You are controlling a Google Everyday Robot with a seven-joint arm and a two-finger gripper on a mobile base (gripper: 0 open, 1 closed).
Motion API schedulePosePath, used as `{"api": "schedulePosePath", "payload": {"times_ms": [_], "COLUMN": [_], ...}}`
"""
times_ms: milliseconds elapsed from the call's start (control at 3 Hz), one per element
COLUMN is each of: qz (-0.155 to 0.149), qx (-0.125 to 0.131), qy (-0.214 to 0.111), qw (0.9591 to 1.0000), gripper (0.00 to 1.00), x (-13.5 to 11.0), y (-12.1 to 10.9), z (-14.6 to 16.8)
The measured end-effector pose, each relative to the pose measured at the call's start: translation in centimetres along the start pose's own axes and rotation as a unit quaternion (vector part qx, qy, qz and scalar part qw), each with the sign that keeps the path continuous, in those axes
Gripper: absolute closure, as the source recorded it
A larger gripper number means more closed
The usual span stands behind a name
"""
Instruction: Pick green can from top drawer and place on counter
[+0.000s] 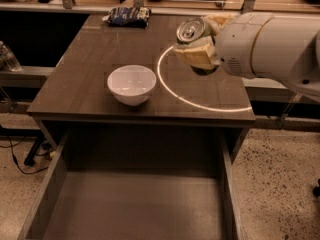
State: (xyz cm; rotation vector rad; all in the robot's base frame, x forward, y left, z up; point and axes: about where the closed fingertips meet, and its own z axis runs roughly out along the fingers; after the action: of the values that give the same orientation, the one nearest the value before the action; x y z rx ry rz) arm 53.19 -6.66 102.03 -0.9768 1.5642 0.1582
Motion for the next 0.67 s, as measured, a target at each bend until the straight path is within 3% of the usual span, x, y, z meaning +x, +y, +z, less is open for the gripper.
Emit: {"api": "schedulePosePath", "payload": {"times_ms": [333,667], "qz": [0.021,0.055], "qx": [0.002,0.009], "qy": [-0.001,-0.007], "qw": [0.9998,0.9984], "gripper": [1.00,1.00], "x": [1.0,2.7], "y": [0.0,-2.2], "z": [0.5,1.8]}}
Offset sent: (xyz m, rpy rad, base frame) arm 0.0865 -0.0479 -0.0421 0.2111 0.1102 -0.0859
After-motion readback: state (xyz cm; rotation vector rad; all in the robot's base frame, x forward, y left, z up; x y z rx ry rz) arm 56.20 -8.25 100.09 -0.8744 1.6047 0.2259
